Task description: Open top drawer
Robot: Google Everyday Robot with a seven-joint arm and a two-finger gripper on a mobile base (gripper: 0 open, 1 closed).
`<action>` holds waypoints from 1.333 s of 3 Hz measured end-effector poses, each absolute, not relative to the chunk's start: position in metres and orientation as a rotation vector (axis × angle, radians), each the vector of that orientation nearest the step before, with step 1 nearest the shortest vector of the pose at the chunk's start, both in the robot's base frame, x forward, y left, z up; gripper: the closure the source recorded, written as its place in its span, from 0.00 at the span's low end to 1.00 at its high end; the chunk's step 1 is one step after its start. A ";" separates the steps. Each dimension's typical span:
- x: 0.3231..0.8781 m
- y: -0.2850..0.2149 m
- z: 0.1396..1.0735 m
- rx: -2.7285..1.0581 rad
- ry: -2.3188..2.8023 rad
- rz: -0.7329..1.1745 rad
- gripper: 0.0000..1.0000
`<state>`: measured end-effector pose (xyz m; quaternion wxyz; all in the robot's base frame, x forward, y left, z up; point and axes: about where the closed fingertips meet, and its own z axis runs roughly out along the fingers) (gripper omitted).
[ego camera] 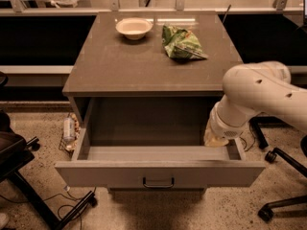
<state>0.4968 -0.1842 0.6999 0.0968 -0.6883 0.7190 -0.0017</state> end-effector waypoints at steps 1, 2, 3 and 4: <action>0.494 -0.168 0.658 -2.041 2.114 0.118 1.00; 0.469 -0.161 0.631 -2.015 2.127 0.210 1.00; 0.467 -0.161 0.630 -2.014 2.128 0.213 1.00; 0.416 -0.172 0.628 -1.988 2.186 0.262 0.98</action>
Offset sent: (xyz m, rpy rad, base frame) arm -0.0635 0.0272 -0.1021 0.1691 0.1473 -0.0157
